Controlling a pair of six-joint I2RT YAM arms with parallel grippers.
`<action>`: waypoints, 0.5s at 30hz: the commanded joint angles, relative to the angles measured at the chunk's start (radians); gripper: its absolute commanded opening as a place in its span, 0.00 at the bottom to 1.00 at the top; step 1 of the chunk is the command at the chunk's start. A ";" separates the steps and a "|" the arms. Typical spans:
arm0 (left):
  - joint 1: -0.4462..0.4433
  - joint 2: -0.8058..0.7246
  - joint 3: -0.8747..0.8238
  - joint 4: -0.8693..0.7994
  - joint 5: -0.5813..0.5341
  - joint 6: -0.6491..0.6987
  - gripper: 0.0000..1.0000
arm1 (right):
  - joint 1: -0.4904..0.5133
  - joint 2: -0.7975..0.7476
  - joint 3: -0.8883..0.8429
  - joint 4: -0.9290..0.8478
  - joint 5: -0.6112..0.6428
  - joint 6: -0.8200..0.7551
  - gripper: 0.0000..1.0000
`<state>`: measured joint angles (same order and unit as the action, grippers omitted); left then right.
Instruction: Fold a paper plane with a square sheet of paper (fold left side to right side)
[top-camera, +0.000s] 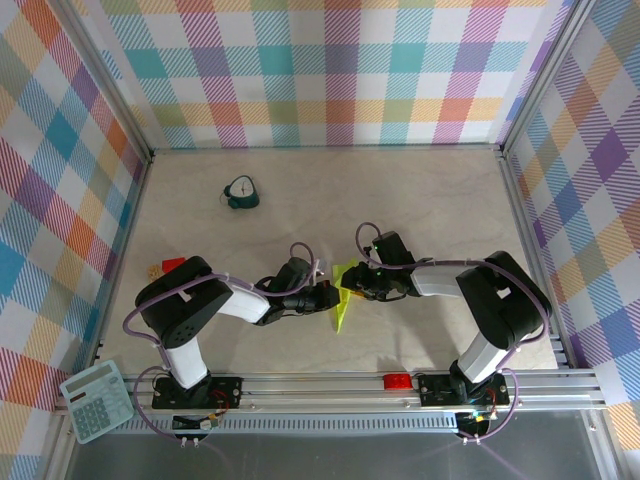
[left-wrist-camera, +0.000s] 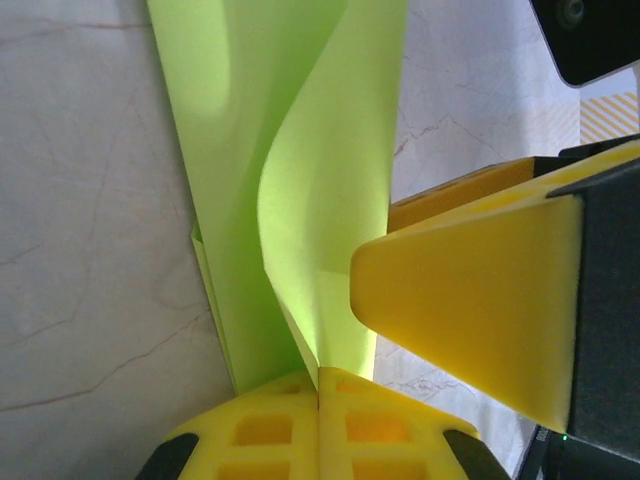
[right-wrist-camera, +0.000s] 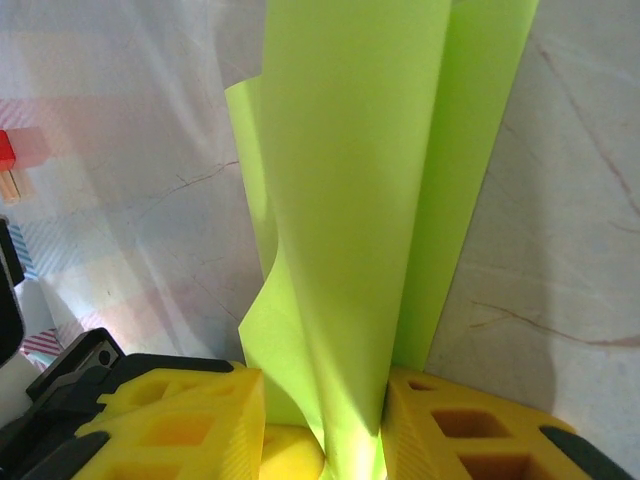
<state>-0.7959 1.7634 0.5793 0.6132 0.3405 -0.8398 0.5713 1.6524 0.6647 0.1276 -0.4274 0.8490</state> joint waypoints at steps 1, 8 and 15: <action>0.015 -0.028 -0.015 -0.077 -0.114 0.039 0.00 | 0.009 0.021 0.001 -0.089 0.036 -0.028 0.35; 0.019 -0.044 0.000 -0.118 -0.111 0.068 0.00 | 0.008 0.038 0.008 -0.097 0.026 -0.039 0.35; 0.017 -0.006 0.010 -0.042 -0.041 0.070 0.00 | 0.010 0.049 0.014 -0.082 0.013 -0.041 0.35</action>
<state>-0.7898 1.7325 0.5804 0.5552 0.2996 -0.7937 0.5713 1.6600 0.6796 0.1081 -0.4313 0.8299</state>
